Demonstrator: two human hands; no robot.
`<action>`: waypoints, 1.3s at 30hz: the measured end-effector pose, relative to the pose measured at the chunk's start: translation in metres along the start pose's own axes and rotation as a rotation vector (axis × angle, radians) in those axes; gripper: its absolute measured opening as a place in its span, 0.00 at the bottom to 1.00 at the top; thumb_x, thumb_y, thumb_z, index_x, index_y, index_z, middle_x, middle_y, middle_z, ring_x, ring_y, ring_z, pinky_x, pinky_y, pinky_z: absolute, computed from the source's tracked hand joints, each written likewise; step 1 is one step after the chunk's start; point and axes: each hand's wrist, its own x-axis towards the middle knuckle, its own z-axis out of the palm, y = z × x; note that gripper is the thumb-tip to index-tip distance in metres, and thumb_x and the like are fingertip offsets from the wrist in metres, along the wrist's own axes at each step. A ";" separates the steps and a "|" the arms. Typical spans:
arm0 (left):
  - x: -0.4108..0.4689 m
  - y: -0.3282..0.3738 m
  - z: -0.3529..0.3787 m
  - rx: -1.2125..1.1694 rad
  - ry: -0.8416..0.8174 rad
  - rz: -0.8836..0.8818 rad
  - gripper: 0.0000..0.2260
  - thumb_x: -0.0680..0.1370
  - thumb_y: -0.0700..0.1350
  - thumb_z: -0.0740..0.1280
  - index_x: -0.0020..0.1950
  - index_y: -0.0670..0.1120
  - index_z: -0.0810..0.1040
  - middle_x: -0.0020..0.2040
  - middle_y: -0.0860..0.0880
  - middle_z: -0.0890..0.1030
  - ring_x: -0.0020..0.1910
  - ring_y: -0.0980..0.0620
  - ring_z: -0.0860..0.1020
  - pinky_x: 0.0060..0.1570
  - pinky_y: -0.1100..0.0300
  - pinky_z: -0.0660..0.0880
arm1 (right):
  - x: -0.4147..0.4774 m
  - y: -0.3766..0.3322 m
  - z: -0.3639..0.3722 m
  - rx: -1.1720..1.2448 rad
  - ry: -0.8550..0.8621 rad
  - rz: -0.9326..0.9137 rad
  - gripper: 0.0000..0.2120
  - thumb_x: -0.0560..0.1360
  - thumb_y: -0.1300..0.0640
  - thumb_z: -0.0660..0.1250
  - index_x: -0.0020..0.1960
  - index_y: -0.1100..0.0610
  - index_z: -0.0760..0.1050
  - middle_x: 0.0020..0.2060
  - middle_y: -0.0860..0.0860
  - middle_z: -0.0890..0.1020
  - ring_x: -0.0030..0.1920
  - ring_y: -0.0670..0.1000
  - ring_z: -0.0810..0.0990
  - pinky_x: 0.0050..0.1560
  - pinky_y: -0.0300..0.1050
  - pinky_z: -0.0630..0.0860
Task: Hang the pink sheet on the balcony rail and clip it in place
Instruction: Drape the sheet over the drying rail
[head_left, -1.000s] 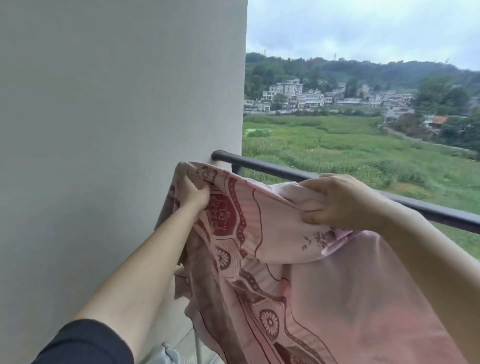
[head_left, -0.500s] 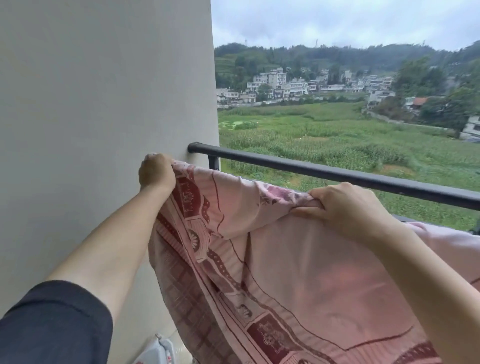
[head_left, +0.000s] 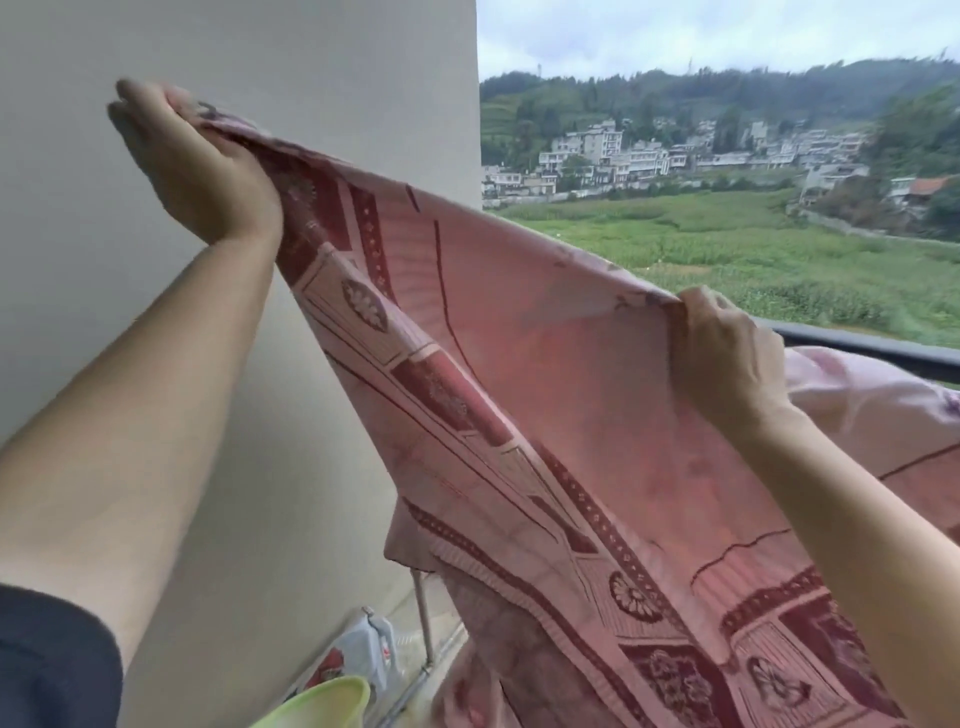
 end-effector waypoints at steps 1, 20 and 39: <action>-0.003 -0.001 -0.012 0.066 0.015 0.022 0.22 0.74 0.35 0.50 0.63 0.39 0.76 0.58 0.41 0.78 0.57 0.45 0.74 0.51 0.67 0.64 | 0.000 -0.004 -0.002 0.027 0.025 0.008 0.12 0.85 0.55 0.54 0.49 0.61 0.70 0.43 0.62 0.79 0.35 0.63 0.76 0.35 0.51 0.64; -0.216 0.001 -0.013 0.310 -1.573 0.364 0.29 0.80 0.54 0.63 0.79 0.55 0.57 0.79 0.50 0.58 0.75 0.46 0.60 0.73 0.48 0.62 | -0.063 0.023 0.003 -0.010 -0.105 -0.325 0.12 0.76 0.50 0.63 0.44 0.59 0.77 0.40 0.53 0.76 0.45 0.58 0.76 0.30 0.51 0.76; -0.180 -0.077 0.060 0.440 -0.941 -0.198 0.29 0.79 0.54 0.60 0.76 0.42 0.58 0.78 0.42 0.59 0.77 0.43 0.55 0.71 0.40 0.57 | -0.007 -0.054 0.046 -0.095 -0.209 -0.230 0.29 0.76 0.43 0.63 0.73 0.55 0.70 0.68 0.59 0.73 0.66 0.59 0.73 0.66 0.58 0.64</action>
